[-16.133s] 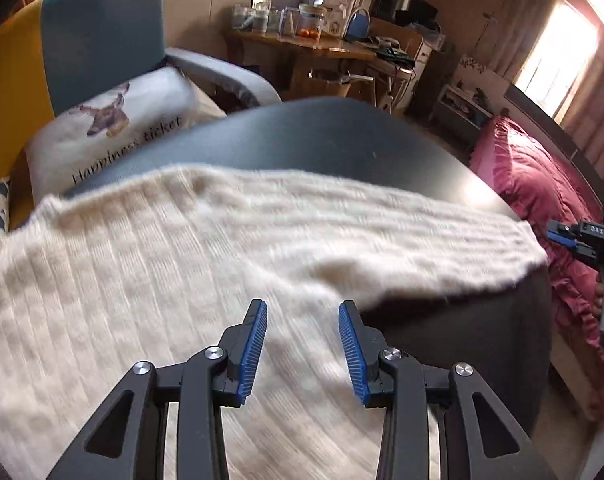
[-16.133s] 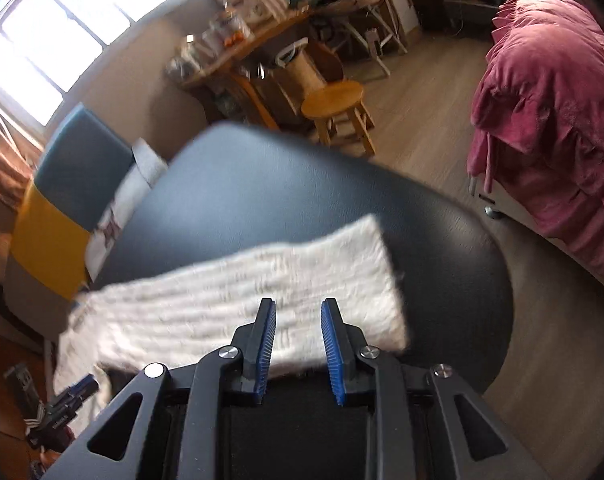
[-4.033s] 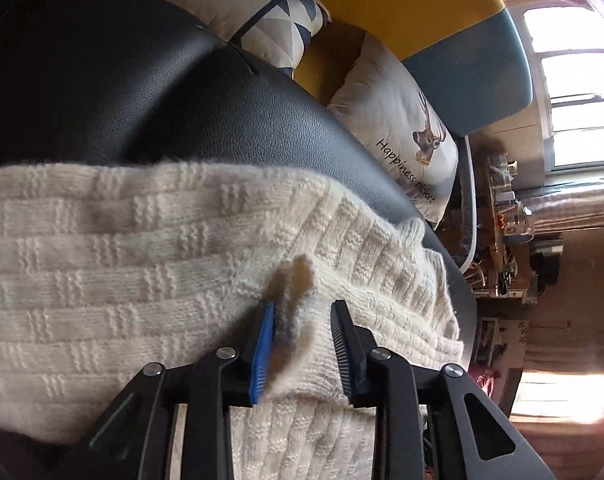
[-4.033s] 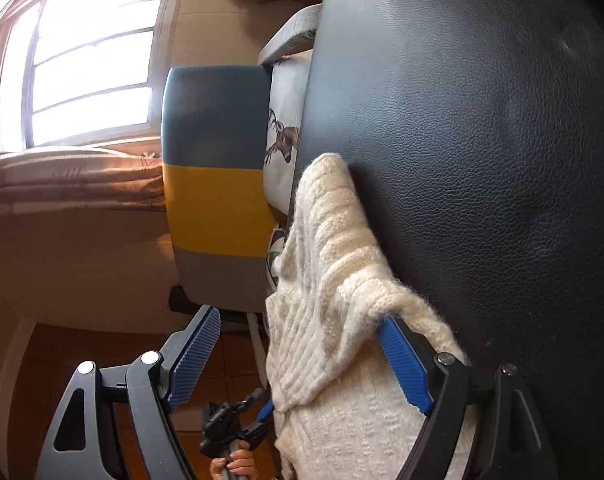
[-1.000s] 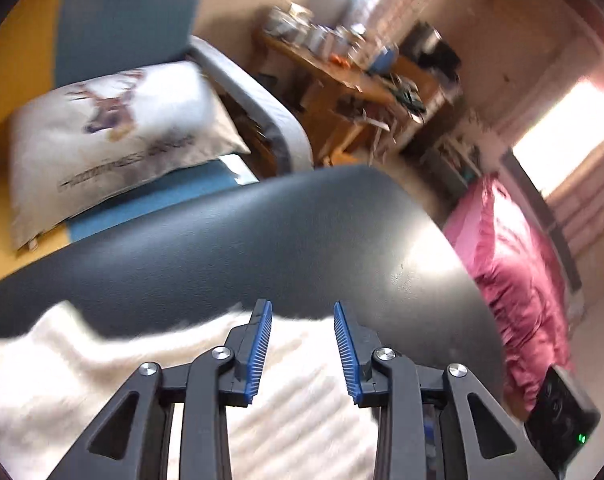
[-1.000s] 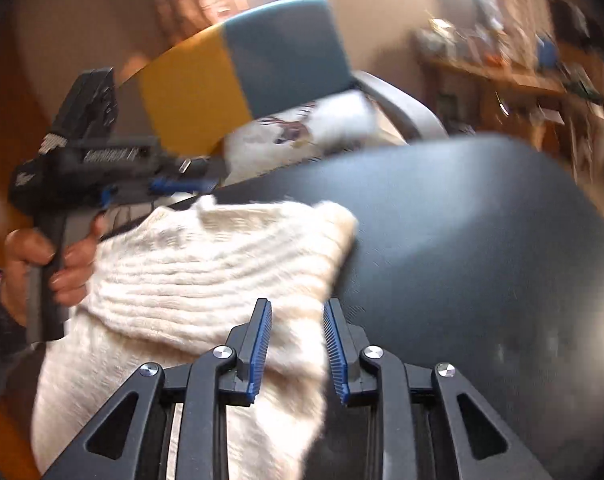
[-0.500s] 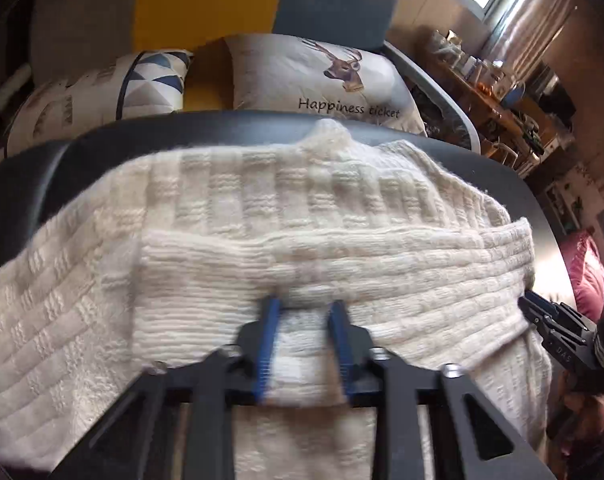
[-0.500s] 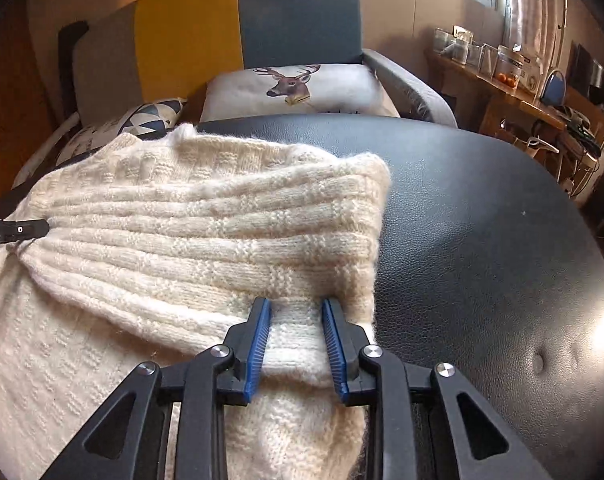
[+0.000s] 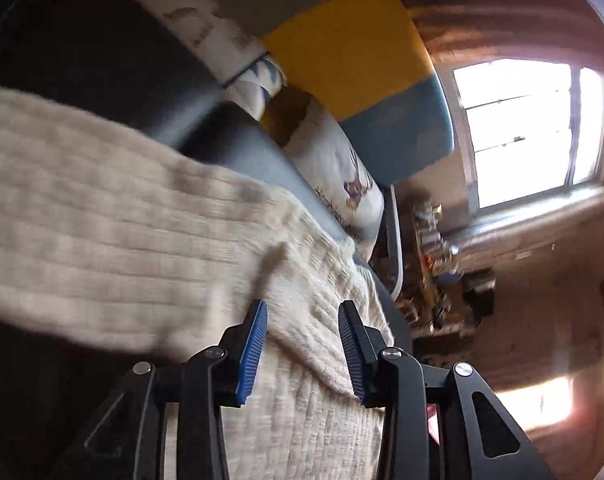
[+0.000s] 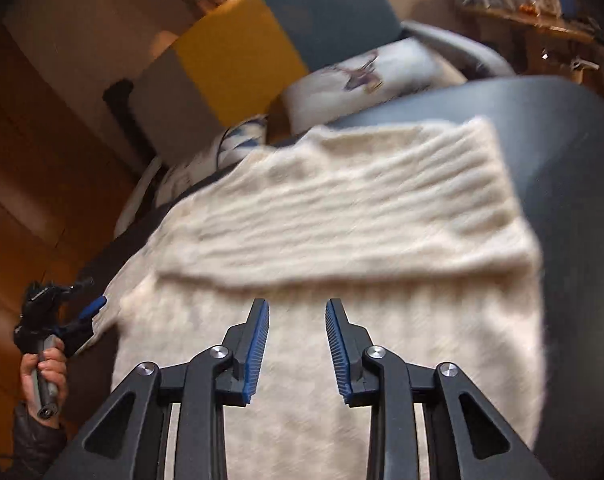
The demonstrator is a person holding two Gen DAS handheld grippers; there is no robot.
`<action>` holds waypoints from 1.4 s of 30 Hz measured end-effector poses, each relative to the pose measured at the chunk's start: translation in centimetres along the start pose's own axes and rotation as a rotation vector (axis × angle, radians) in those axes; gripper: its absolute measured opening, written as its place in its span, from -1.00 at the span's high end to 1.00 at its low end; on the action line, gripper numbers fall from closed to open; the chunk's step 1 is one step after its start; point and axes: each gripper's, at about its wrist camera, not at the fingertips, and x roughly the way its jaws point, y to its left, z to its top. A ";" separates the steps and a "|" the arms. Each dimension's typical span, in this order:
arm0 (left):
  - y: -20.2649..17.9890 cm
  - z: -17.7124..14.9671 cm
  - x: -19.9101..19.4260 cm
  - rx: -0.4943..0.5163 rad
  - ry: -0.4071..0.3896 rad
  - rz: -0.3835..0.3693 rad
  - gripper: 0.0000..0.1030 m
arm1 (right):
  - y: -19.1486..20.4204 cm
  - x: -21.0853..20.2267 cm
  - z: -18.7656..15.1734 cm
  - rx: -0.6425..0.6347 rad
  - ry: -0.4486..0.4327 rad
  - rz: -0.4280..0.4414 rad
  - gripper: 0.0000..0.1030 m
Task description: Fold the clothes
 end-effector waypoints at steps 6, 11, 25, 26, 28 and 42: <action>12.7 2.3 -14.3 -0.283 -0.255 0.115 0.25 | 3.3 2.8 -4.1 -0.025 0.094 0.020 0.43; 20.5 3.2 -21.8 -0.500 -0.420 0.186 0.25 | 3.5 3.7 -4.7 -0.003 0.099 -0.012 0.43; 23.7 7.2 -23.4 -0.661 -0.484 0.207 0.25 | 3.9 4.0 -4.9 -0.043 0.087 -0.047 0.41; 23.6 7.3 -23.3 -0.667 -0.484 0.217 0.28 | 3.8 4.0 -4.9 -0.040 0.083 -0.041 0.41; 23.7 7.5 -23.2 -0.686 -0.483 0.245 0.53 | 3.6 3.9 -5.0 -0.040 0.075 -0.030 0.41; 10.4 9.5 -17.4 -0.385 -0.411 0.135 0.88 | 6.6 3.5 -5.6 -0.272 0.071 -0.173 0.43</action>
